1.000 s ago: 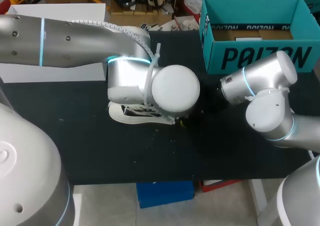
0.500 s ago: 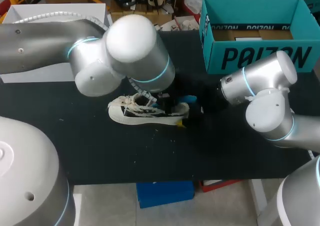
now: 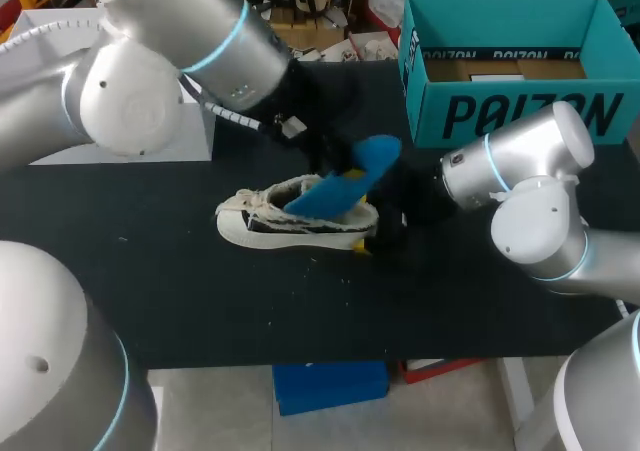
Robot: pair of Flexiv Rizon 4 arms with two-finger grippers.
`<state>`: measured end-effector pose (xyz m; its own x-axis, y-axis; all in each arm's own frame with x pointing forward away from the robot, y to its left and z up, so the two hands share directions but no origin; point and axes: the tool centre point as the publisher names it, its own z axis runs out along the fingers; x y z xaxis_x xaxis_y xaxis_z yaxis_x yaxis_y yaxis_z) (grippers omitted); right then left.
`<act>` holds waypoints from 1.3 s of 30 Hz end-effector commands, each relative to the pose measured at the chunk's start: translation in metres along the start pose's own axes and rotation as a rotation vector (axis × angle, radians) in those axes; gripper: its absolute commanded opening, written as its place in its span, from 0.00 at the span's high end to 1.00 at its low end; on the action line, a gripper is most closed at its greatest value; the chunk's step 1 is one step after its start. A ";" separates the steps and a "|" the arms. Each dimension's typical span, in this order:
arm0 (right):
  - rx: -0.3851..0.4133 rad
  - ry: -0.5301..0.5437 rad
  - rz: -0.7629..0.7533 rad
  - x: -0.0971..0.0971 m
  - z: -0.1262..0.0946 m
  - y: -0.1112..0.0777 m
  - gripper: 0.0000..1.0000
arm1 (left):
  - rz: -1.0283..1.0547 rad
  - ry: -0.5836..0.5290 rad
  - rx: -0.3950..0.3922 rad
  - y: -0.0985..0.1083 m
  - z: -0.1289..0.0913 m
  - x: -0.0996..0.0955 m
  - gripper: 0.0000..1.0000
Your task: Take the shoe out of the shoebox, open the shoe tongue, remove and reinsert the insole, then place the shoe into the shoebox
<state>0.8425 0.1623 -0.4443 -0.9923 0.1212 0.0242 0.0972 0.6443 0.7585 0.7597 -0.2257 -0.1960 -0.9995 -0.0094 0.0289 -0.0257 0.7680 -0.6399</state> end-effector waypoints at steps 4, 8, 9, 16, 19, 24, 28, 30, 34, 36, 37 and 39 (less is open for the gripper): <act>0.002 -0.001 0.002 0.000 0.002 0.001 1.00 | -0.080 0.232 0.376 -0.017 -0.035 0.005 1.00; 0.002 -0.001 0.002 0.000 0.002 0.001 1.00 | -0.097 0.299 0.433 -0.023 -0.040 0.005 1.00; 0.002 -0.001 0.002 0.000 0.002 0.001 1.00 | -0.097 0.299 0.433 -0.023 -0.040 0.005 1.00; 0.002 -0.001 0.002 0.000 0.002 0.001 1.00 | -0.097 0.299 0.433 -0.023 -0.040 0.005 1.00; 0.002 -0.001 0.002 0.000 0.002 0.001 1.00 | -0.097 0.299 0.433 -0.023 -0.040 0.005 1.00; 0.002 -0.001 0.002 0.000 0.002 0.001 1.00 | -0.097 0.299 0.433 -0.023 -0.040 0.005 1.00; 0.002 -0.001 0.002 0.000 0.002 0.001 1.00 | -0.173 0.353 0.551 -0.024 -0.050 0.008 1.00; 0.002 -0.001 0.002 0.000 0.002 0.001 1.00 | -0.187 0.356 0.570 -0.027 -0.054 0.010 1.00; 0.002 -0.001 0.002 0.000 0.002 0.001 1.00 | -0.218 0.380 0.572 -0.033 -0.059 0.013 1.00; 0.002 -0.001 0.002 0.000 0.002 0.001 1.00 | -0.273 0.384 0.552 -0.035 -0.061 0.015 1.00; 0.002 -0.001 0.002 0.000 0.002 0.001 1.00 | -0.290 0.388 0.558 -0.036 -0.063 0.015 1.00; 0.002 -0.001 0.002 0.000 0.002 0.001 1.00 | -0.324 0.395 0.558 -0.038 -0.068 0.015 1.00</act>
<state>0.8426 0.1623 -0.4443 -0.9923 0.1213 0.0242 0.0972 0.6443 0.7585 0.7509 -0.2134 -0.1252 -0.8651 0.1520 0.4781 -0.4145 0.3202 -0.8518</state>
